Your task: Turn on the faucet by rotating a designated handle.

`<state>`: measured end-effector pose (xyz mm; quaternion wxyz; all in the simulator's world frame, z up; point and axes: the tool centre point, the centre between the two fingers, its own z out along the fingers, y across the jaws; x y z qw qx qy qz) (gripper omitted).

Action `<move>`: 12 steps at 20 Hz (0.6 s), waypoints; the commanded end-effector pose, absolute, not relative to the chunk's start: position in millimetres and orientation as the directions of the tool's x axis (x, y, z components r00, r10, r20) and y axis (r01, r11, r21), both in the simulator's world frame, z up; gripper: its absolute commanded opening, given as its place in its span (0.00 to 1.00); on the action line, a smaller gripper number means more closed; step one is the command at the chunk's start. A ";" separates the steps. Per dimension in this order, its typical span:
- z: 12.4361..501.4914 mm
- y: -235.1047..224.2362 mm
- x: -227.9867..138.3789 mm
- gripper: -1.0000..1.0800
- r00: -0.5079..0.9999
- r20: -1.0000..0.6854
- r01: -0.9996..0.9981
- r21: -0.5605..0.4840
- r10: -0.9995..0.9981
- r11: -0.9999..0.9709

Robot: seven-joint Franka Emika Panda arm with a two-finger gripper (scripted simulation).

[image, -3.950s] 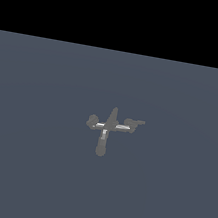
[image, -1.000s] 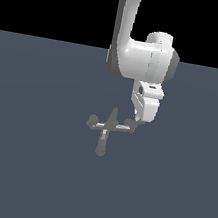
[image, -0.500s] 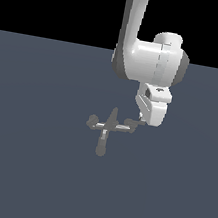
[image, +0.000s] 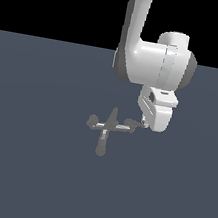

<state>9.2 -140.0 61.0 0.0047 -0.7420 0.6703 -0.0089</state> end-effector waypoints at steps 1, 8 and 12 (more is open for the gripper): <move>60.7 -138.2 -4.6 0.00 0.102 0.000 -0.995 0.000 -0.995 -0.102; 59.7 -126.4 -12.8 0.00 0.102 0.002 -0.995 -0.007 -0.995 -0.102; 60.4 -117.5 -25.2 0.00 0.102 0.001 -0.995 -0.003 -0.995 -0.102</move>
